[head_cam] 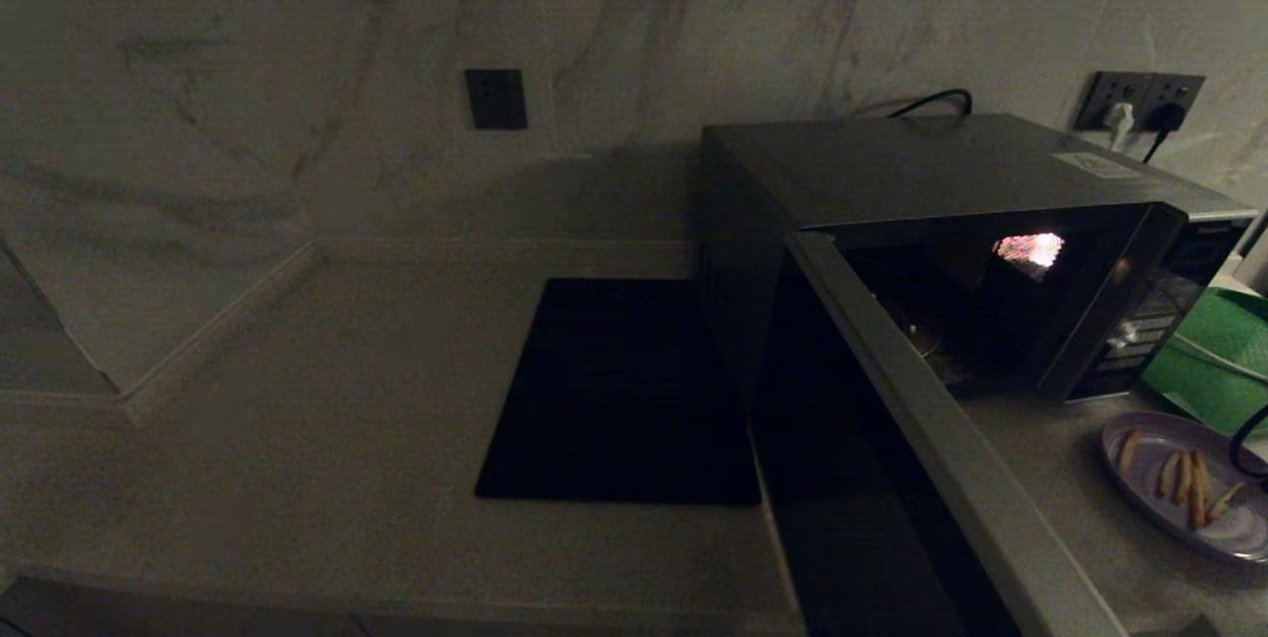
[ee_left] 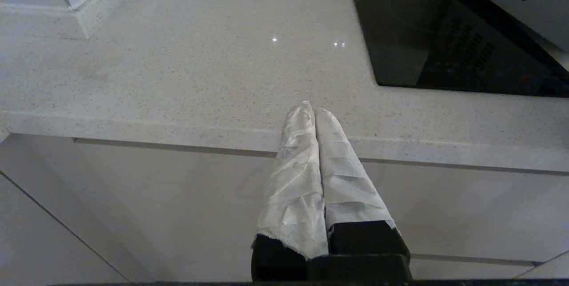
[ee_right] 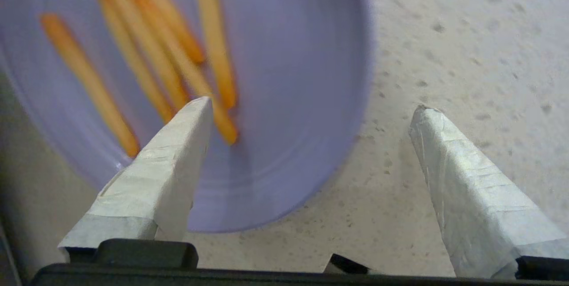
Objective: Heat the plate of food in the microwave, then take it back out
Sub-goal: Put the plate in the microwave oven
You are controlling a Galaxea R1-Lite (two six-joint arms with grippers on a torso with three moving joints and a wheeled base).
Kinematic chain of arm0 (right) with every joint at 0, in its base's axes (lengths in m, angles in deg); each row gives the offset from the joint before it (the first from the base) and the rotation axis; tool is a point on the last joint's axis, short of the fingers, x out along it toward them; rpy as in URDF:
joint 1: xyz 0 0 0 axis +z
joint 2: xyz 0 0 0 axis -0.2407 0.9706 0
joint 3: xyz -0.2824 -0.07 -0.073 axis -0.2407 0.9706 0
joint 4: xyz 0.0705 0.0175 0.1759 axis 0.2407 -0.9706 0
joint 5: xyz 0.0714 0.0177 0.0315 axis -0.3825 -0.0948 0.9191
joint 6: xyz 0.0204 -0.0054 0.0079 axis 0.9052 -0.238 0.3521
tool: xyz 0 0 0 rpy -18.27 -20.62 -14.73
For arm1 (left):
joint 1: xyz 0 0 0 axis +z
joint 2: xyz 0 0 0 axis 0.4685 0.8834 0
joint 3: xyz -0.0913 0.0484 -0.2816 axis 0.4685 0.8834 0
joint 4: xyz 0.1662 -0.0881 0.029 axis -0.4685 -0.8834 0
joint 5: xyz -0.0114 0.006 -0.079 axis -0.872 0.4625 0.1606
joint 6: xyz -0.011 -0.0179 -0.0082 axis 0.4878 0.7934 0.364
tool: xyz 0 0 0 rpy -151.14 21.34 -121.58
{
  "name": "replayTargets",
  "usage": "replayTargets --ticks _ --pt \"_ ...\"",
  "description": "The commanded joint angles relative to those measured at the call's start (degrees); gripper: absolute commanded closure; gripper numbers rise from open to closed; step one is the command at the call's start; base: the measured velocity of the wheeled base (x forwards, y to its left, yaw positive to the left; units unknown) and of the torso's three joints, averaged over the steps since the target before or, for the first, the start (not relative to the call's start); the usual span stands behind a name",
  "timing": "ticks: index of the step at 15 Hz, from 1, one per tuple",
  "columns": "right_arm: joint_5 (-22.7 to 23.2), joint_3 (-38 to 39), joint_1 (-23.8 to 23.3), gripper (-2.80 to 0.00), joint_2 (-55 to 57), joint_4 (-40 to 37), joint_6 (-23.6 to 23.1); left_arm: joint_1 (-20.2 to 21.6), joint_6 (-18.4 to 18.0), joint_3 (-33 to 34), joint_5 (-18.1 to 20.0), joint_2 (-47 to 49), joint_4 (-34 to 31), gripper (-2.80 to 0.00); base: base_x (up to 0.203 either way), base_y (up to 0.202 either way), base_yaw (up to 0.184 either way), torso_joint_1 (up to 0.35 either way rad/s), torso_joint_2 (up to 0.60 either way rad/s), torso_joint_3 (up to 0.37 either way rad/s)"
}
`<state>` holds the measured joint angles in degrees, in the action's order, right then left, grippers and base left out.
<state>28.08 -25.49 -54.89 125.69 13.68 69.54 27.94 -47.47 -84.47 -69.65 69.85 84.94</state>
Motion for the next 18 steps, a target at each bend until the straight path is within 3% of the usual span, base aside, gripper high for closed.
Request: replayTargets --ticks 1,12,18 --pt "0.35 -0.72 -0.12 -2.8 0.19 -0.31 -0.68 0.0 0.04 0.0 -0.03 -0.09 0.04 0.0 0.0 0.0 0.0 0.0 0.0 0.0" --pt "0.49 -3.86 -4.9 -2.8 1.92 -3.07 -7.49 0.0 0.04 0.0 -0.03 -0.09 0.04 0.0 0.0 0.0 0.0 0.0 0.0 0.0" --pt "1.66 -4.94 -5.18 -2.8 3.6 -3.84 -9.83 0.0 0.04 0.0 -0.03 -0.09 0.04 0.0 0.0 0.0 0.0 0.0 0.0 0.0"
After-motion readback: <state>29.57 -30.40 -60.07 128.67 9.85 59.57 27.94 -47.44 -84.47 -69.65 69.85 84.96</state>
